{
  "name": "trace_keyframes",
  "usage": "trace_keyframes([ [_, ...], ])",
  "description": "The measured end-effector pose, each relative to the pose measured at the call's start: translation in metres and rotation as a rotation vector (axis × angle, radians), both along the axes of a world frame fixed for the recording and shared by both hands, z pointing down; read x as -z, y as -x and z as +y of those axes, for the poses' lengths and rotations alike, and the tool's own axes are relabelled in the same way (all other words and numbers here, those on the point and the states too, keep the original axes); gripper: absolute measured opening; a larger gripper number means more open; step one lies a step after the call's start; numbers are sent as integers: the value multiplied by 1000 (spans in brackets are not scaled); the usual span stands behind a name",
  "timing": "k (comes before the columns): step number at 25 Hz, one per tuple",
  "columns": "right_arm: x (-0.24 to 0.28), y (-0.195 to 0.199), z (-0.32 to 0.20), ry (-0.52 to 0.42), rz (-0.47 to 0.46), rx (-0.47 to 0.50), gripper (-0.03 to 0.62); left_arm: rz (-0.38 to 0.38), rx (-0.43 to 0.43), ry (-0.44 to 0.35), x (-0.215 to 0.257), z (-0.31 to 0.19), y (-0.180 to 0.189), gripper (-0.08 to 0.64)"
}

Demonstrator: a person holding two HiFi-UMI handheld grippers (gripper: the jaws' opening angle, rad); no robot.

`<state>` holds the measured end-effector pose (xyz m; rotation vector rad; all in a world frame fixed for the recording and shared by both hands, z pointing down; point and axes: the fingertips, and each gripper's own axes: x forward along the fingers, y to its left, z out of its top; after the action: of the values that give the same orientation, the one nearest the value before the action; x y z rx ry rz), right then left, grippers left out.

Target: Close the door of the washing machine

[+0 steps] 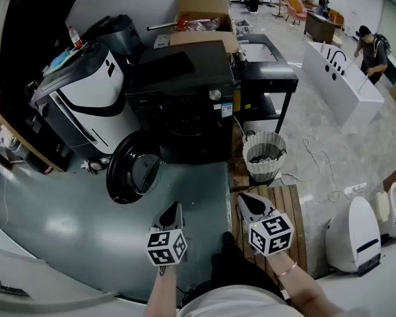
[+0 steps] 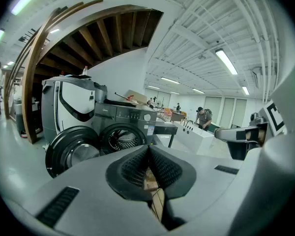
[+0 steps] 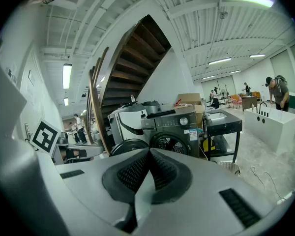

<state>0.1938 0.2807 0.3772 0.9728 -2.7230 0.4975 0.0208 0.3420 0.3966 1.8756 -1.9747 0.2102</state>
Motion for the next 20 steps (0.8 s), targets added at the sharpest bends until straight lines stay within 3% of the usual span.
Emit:
trace_keyframes([
  [8, -8, 4, -31, 21, -33, -37, 6, -30, 7, 31, -14, -24, 12, 23],
  [20, -45, 72, -89, 90, 19, -2, 8, -56, 185, 115, -54, -64, 147, 32],
])
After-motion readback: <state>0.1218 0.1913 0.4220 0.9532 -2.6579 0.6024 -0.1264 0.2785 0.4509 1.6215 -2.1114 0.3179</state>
